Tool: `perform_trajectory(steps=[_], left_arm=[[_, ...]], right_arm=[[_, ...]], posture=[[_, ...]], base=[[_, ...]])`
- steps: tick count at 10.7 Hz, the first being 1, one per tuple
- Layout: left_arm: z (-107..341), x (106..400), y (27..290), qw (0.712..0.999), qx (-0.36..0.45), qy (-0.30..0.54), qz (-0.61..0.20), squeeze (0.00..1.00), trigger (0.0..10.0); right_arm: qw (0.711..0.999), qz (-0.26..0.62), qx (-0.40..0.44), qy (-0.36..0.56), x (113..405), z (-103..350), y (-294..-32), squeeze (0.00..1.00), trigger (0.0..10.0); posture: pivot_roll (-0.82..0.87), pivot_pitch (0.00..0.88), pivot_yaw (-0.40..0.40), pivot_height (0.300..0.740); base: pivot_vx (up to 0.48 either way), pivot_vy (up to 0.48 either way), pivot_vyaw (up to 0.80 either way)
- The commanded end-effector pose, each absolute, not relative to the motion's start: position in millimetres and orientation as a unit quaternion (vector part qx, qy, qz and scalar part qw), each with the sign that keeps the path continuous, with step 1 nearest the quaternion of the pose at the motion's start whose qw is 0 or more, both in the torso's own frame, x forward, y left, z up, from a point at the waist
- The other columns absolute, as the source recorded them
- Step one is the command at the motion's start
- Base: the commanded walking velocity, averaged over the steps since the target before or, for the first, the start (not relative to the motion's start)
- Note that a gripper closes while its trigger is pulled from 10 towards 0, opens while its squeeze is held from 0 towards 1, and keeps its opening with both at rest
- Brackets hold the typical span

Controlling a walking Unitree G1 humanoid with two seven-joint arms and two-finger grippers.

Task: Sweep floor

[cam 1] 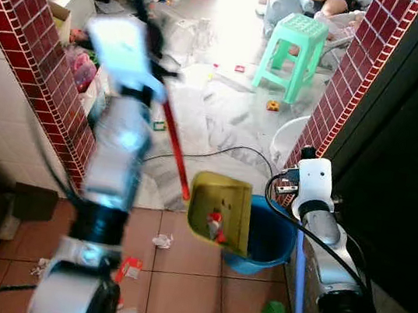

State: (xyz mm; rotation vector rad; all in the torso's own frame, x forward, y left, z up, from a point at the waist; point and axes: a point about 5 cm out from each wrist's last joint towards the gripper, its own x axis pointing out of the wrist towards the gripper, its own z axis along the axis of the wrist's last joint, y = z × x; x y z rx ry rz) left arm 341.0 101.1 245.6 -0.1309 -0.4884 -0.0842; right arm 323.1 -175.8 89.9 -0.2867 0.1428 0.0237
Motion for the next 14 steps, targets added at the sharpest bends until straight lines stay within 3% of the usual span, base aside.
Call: perform_trajectory(steps=[1, 3, 6, 8, 10, 14], left_arm=[[261, 333, 91, 0.952, -0.048, -0.292, -0.071, 0.0, 10.0], [265, 328, 66, 0.94, -0.023, -0.319, -0.121, 0.0, 10.0], [283, 309, 4, 0.893, 0.011, -0.374, -0.249, 0.0, 10.0], [264, 275, -46, 0.82, 0.049, -0.347, -0.452, 0.0, 10.0], [255, 257, -63, 0.778, 0.094, -0.345, -0.517, 0.0, 10.0], [260, 253, -65, 0.768, 0.113, -0.369, -0.511, 0.0, 10.0]], right_arm=[[0.988, 0.016, -0.145, 0.053, 327, 98, -173, 0.0, 10.0], [0.988, 0.016, -0.146, 0.05, 329, 100, -172, 0.0, 10.0], [0.988, 0.015, -0.147, 0.043, 333, 105, -170, 0.0, 10.0], [0.989, 0.014, -0.145, 0.037, 333, 106, -167, 0.0, 10.0], [0.989, 0.013, -0.143, 0.037, 333, 105, -167, 0.0, 10.0], [0.989, 0.014, -0.144, 0.037, 335, 105, -166, 0.0, 10.0]], posture=[[-0.08, 0.036, 0.037, 0.74], [-0.08, 0.058, 0.032, 0.74], [-0.06, 0.084, 0.032, 0.74], [-0.07, 0.075, 0.037, 0.74], [-0.07, 0.073, 0.039, 0.74], [-0.07, 0.069, 0.034, 0.74]], base=[[0.0, 0.0, 0.0], [0.0, 0.0, 0.0], [0.0, 0.0, 0.0], [0.0, 0.0, 0.0], [0.0, 0.0, 0.0], [0.0, 0.0, 0.0]])
